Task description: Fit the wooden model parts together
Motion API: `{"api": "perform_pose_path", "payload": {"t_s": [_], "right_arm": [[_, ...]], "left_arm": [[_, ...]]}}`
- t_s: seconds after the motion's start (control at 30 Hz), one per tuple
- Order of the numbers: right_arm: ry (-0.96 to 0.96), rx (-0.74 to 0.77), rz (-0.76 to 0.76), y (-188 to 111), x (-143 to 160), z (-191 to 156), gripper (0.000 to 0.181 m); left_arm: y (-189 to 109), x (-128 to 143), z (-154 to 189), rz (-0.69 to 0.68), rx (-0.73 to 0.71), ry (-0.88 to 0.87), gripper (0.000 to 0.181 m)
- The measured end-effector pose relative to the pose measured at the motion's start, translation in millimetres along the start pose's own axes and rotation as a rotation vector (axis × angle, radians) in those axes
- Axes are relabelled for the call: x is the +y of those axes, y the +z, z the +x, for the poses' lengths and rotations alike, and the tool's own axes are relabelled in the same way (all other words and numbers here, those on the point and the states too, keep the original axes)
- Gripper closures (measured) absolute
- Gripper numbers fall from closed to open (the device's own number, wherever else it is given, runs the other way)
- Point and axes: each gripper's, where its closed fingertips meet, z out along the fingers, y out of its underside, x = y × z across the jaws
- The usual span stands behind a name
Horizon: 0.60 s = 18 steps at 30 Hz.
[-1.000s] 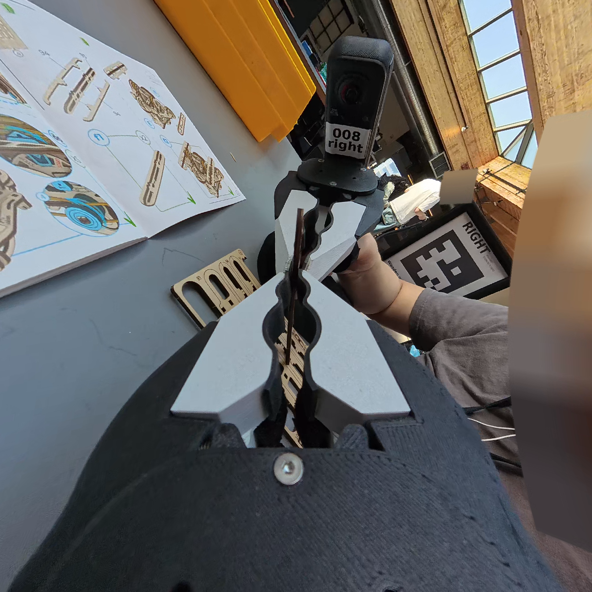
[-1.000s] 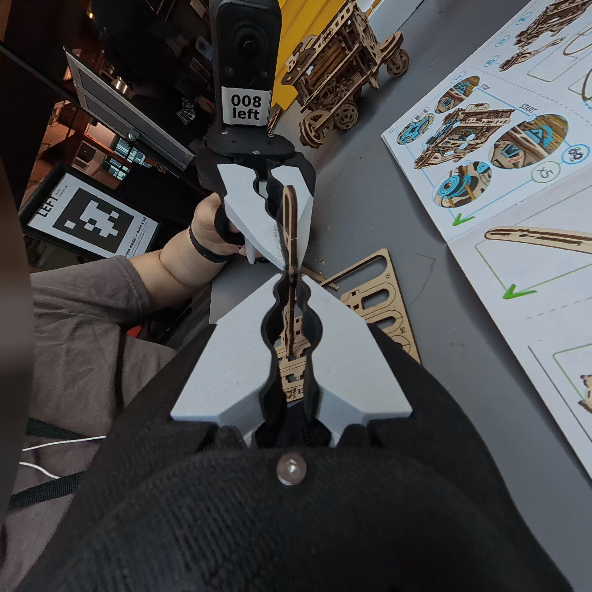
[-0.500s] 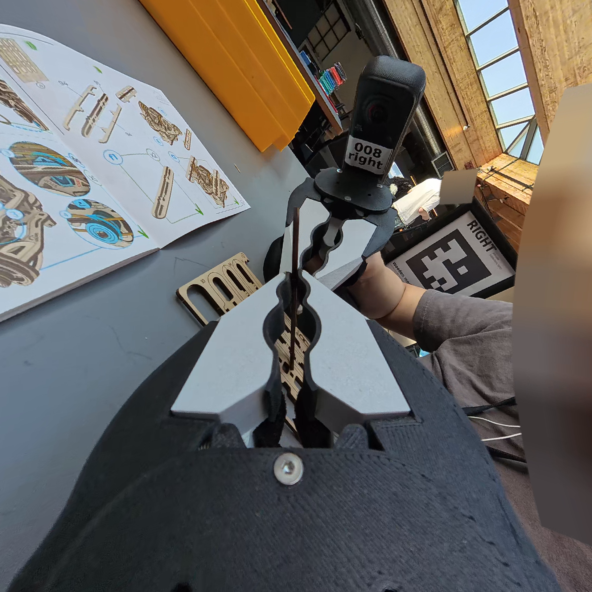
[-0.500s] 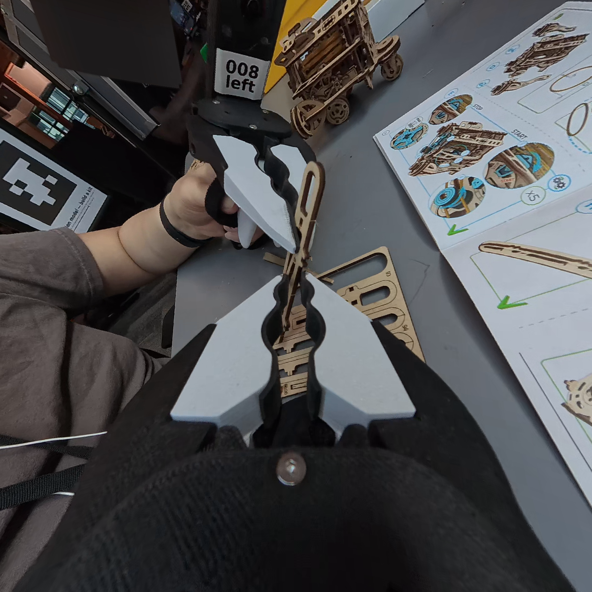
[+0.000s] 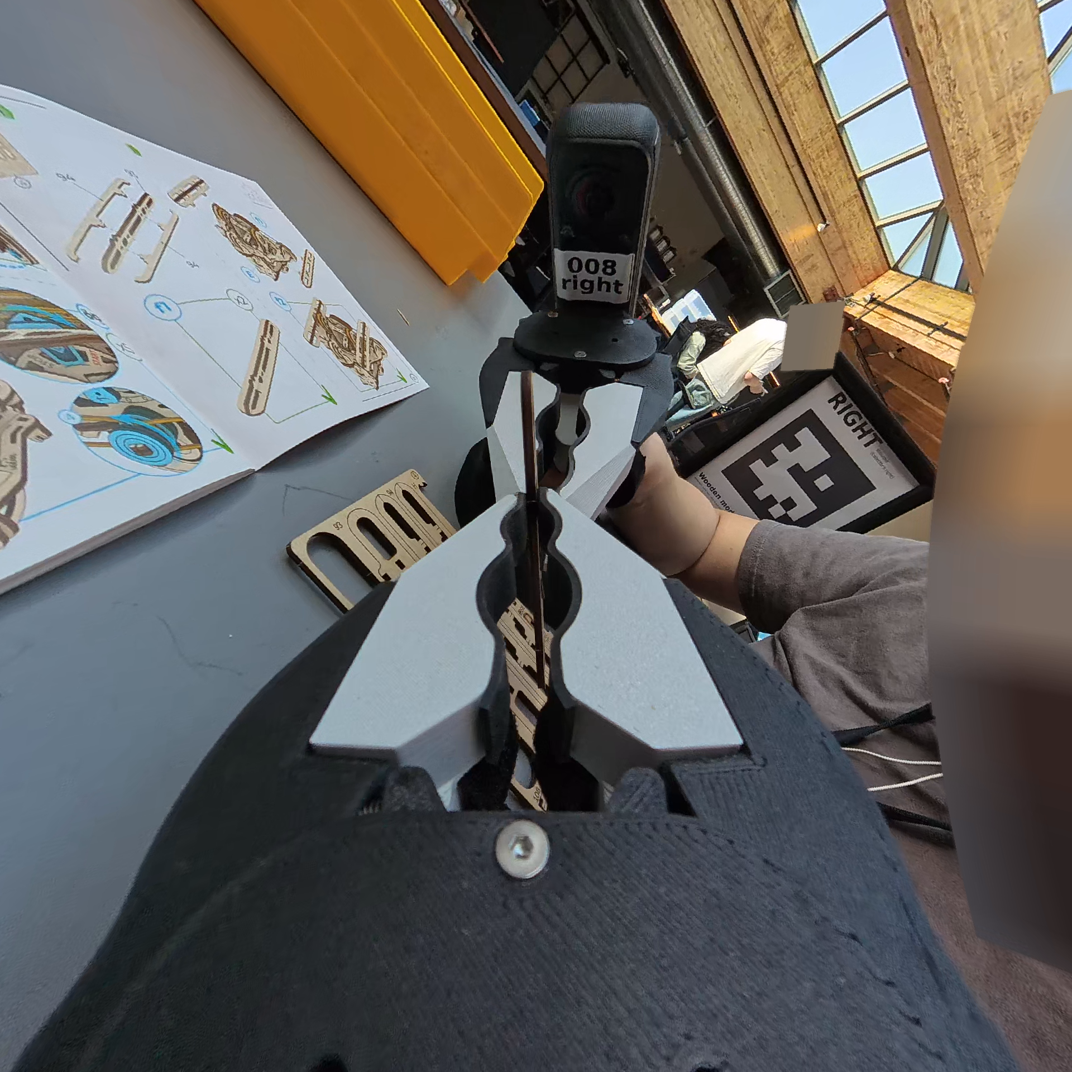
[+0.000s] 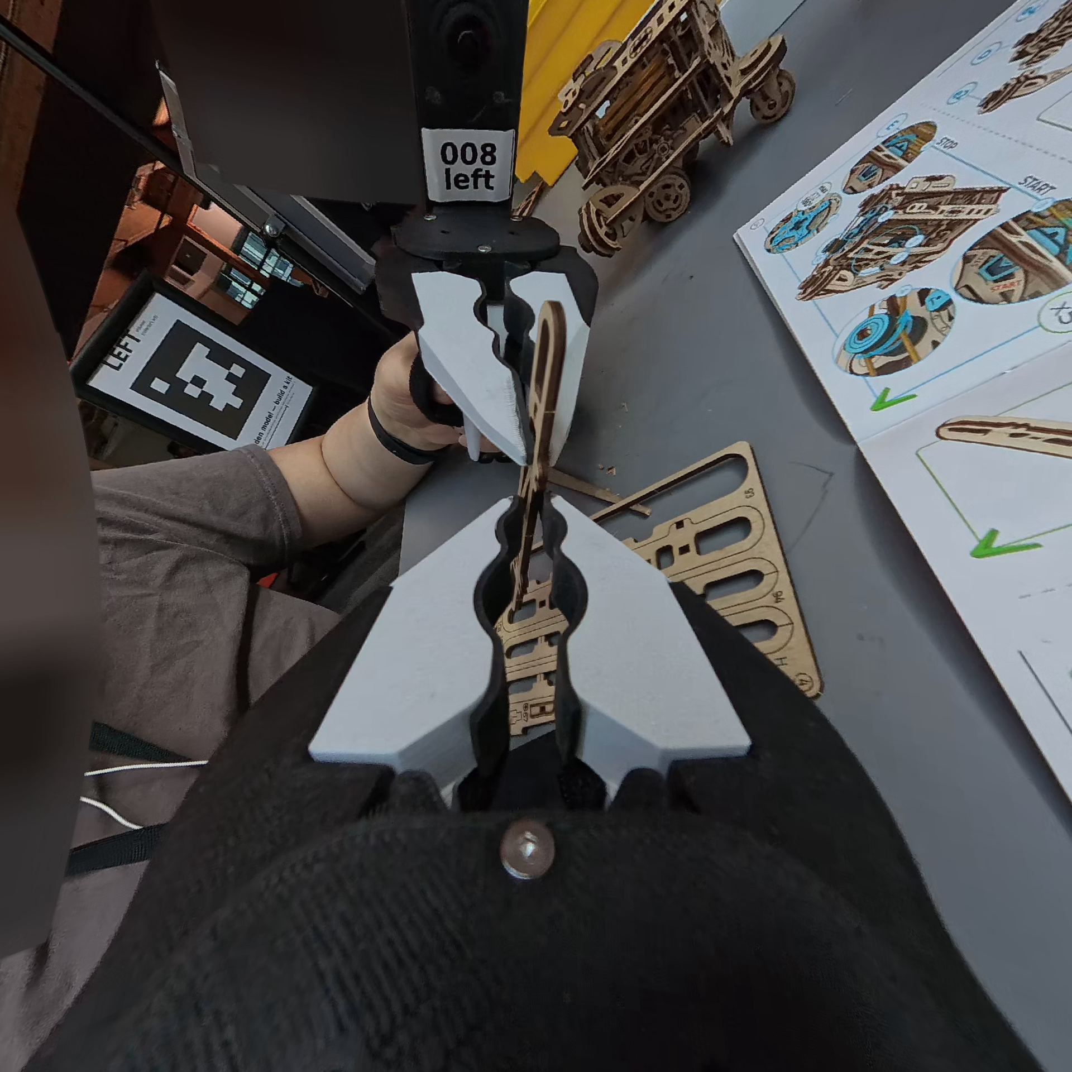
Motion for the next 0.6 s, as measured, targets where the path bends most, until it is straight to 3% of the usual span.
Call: {"api": "perform_pose_path", "payload": {"t_s": [0.6], "right_arm": [[0.067,-0.013,0.015,-1.2,-1.4,2.5,0.179]], "left_arm": [[3.8,1.9,-1.1,-0.006,-0.022,0.028,0.181]]}}
